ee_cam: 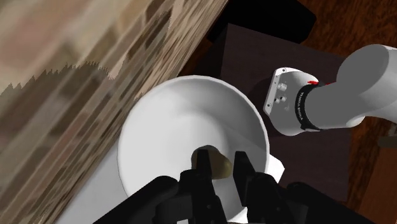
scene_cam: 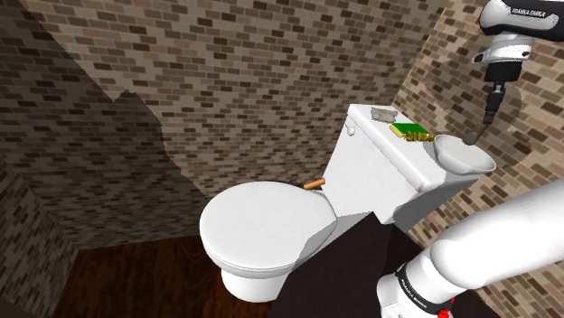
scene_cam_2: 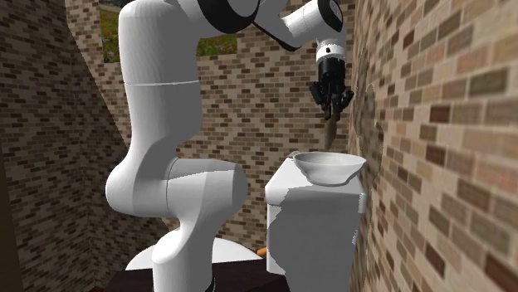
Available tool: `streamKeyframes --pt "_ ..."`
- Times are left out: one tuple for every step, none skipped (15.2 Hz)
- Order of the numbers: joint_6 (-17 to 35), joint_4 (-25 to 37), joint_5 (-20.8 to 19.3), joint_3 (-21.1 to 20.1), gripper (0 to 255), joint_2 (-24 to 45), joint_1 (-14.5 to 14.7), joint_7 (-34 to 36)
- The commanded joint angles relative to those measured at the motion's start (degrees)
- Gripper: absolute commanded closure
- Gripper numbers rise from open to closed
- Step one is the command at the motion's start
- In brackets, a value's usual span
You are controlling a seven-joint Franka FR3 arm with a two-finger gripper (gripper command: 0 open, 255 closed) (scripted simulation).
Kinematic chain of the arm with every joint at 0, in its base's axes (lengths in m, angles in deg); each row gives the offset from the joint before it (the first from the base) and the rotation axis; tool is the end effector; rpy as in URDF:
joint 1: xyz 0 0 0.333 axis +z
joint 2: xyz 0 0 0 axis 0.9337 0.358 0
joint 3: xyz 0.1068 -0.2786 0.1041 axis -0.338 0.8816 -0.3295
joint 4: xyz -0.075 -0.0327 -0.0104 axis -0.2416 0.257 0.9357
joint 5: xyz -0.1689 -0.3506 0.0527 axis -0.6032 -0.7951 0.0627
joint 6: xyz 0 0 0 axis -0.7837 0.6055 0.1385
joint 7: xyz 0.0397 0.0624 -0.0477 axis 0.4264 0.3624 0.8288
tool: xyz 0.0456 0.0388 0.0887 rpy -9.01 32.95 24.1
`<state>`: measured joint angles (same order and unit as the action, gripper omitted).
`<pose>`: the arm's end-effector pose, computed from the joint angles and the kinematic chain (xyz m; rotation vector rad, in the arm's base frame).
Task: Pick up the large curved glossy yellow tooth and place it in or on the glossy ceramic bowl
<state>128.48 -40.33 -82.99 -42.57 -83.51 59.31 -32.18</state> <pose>0.2321 -0.3992 0.6136 -2.9067 -0.2178 0.5917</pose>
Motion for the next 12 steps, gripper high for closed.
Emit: streamKeyframes --pt "1.53 -1.99 -0.05 -0.01 255 -0.47 -0.03 0.66" --pt "2.25 -2.93 -0.10 0.01 255 -0.68 -0.07 0.93" --pt "2.97 -3.85 -0.14 0.04 255 -0.88 -0.10 1.20" --pt "3.34 -4.32 -0.17 0.06 255 -0.98 -0.12 1.33" --pt "3.34 -4.32 -0.17 0.05 255 -0.99 -0.11 1.33" --pt "3.34 -4.32 -0.17 0.06 255 -0.98 -0.12 1.33" --pt "3.34 -4.32 -0.17 0.06 255 -0.98 -0.12 1.33" --pt "3.34 -4.32 -0.17 0.06 255 -0.98 -0.12 1.33" --pt "3.34 -4.32 -0.17 0.06 255 -0.98 -0.12 1.33" --pt "3.34 -4.32 -0.17 0.06 255 -0.98 -0.12 1.33" --pt "3.34 -4.32 -0.17 0.06 255 -0.98 -0.12 1.33" --pt "3.34 -4.31 -0.17 0.06 0 -0.98 -0.11 1.33"
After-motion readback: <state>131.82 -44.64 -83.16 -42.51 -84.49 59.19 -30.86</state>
